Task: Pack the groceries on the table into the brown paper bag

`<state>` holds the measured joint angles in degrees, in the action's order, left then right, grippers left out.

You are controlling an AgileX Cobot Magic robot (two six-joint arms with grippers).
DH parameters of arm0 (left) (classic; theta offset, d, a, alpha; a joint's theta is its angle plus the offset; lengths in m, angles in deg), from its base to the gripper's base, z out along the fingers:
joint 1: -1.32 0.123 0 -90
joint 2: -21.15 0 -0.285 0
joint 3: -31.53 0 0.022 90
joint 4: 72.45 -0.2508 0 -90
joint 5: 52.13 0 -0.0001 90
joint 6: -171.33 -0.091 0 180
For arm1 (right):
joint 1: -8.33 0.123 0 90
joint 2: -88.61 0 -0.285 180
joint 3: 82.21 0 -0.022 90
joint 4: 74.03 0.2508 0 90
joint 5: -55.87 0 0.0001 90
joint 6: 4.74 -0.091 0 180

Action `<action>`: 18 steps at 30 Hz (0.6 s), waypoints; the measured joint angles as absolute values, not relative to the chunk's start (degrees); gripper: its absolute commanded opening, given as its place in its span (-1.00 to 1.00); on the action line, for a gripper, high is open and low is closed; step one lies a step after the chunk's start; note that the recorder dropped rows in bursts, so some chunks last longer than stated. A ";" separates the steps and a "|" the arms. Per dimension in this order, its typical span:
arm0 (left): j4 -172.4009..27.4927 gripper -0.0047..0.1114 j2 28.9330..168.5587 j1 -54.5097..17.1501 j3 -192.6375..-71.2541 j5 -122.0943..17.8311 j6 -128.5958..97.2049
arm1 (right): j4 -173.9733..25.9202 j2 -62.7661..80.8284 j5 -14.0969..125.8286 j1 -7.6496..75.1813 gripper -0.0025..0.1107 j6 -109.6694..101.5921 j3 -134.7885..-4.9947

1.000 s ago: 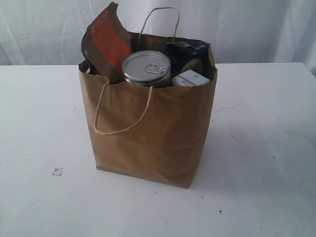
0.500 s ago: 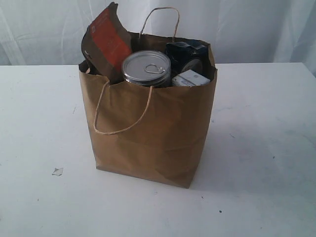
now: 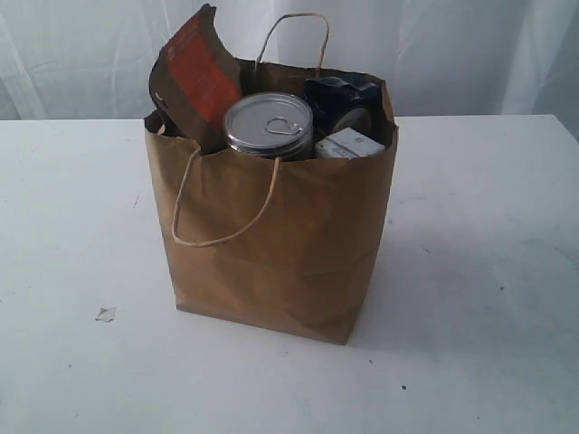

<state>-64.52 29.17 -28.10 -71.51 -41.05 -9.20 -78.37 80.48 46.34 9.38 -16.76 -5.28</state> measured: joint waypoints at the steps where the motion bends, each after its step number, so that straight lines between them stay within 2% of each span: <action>1: -64.52 -0.92 29.17 -28.10 -71.51 -41.05 -9.20 | -78.37 80.48 46.23 9.38 -0.96 -16.76 -5.28; 18: -64.52 -0.92 29.17 -28.10 -71.51 -41.05 -9.20 | -78.37 80.48 45.73 9.38 -0.96 -11.66 -5.28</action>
<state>-64.52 29.17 -28.10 -71.51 -41.05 -9.20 -78.37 80.48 45.73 9.38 -11.66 -5.28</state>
